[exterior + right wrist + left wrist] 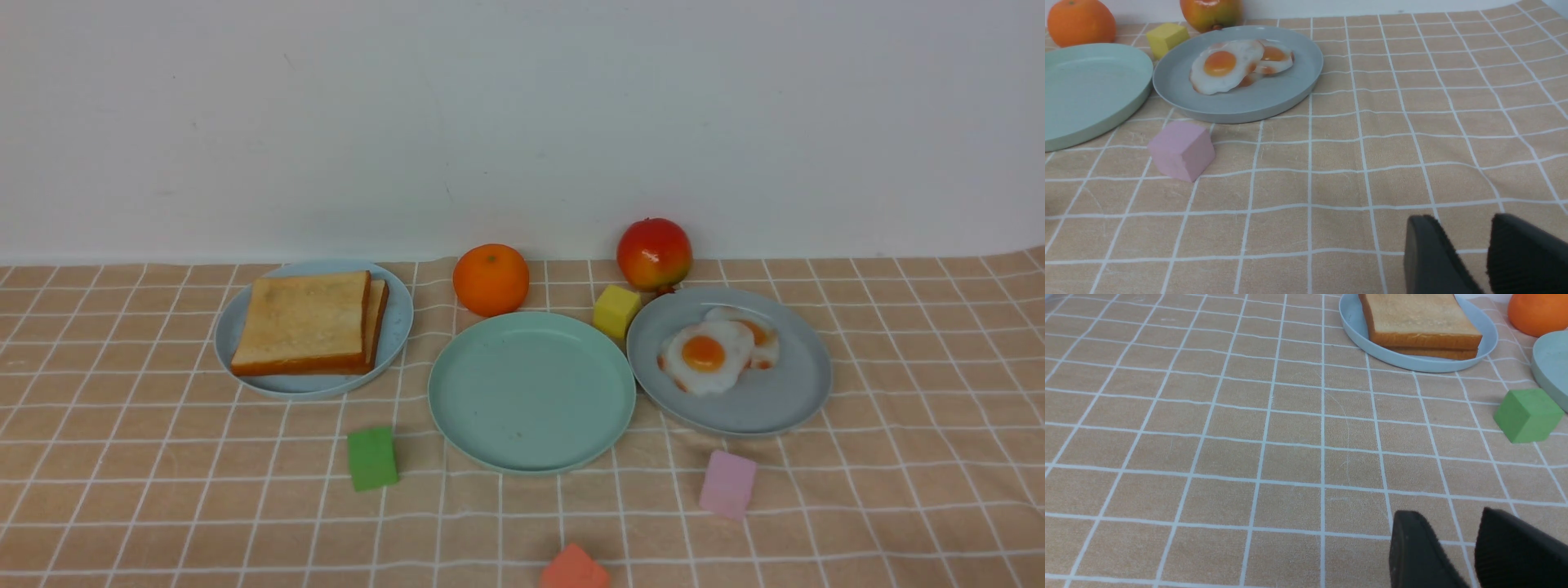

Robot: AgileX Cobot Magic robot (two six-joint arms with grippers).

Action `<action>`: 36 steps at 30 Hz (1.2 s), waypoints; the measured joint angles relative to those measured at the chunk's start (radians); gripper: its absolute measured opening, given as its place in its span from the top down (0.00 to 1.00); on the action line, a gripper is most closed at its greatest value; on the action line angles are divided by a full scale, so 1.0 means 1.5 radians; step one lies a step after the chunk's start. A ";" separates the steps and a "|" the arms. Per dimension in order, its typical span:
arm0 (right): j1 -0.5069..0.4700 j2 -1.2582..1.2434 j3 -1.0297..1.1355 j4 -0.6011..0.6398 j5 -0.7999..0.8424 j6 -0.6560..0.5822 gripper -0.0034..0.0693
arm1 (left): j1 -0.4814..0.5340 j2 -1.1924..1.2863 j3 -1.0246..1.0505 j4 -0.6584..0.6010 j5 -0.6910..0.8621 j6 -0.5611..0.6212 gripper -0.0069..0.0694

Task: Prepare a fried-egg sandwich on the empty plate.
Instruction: Use the left arm to grab a slice of bread

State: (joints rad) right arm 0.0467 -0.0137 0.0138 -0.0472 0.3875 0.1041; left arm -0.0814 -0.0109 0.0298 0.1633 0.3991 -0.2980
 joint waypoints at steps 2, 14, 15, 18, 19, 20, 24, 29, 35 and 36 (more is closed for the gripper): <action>0.000 0.000 0.000 0.000 0.000 0.000 0.62 | 0.000 0.000 0.000 0.000 0.000 0.000 0.60; 0.000 0.000 0.008 0.002 -0.120 0.000 0.62 | 0.000 0.000 0.001 0.001 -0.123 0.000 0.60; 0.000 0.000 0.008 0.002 -0.157 0.000 0.62 | 0.000 0.000 0.001 0.001 -0.161 0.000 0.60; 0.000 0.000 0.008 0.005 -0.222 0.004 0.62 | 0.000 0.000 0.001 0.002 -0.225 0.000 0.60; 0.000 0.000 0.008 0.008 -0.280 0.019 0.62 | 0.000 0.000 0.001 0.003 -0.277 0.000 0.60; 0.000 0.000 0.008 0.008 -0.293 0.023 0.62 | 0.000 0.000 0.001 0.003 -0.277 0.000 0.60; 0.000 0.000 0.008 0.010 -0.428 0.039 0.62 | 0.000 0.000 0.001 0.003 -0.329 0.000 0.60; 0.000 0.000 0.008 0.010 -0.523 0.089 0.62 | 0.000 0.000 0.001 -0.006 -0.365 -0.009 0.60; 0.000 0.015 -0.106 0.012 -0.509 0.170 0.62 | 0.000 0.000 -0.017 -0.119 -0.605 -0.054 0.60; 0.000 0.029 -0.141 0.013 -0.496 0.173 0.62 | 0.000 0.000 -0.038 -0.144 -0.612 -0.040 0.60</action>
State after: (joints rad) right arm 0.0467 0.0302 -0.1976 -0.0276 -0.3558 0.3638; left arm -0.0814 -0.0109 -0.0276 -0.0526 -0.5196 -0.3573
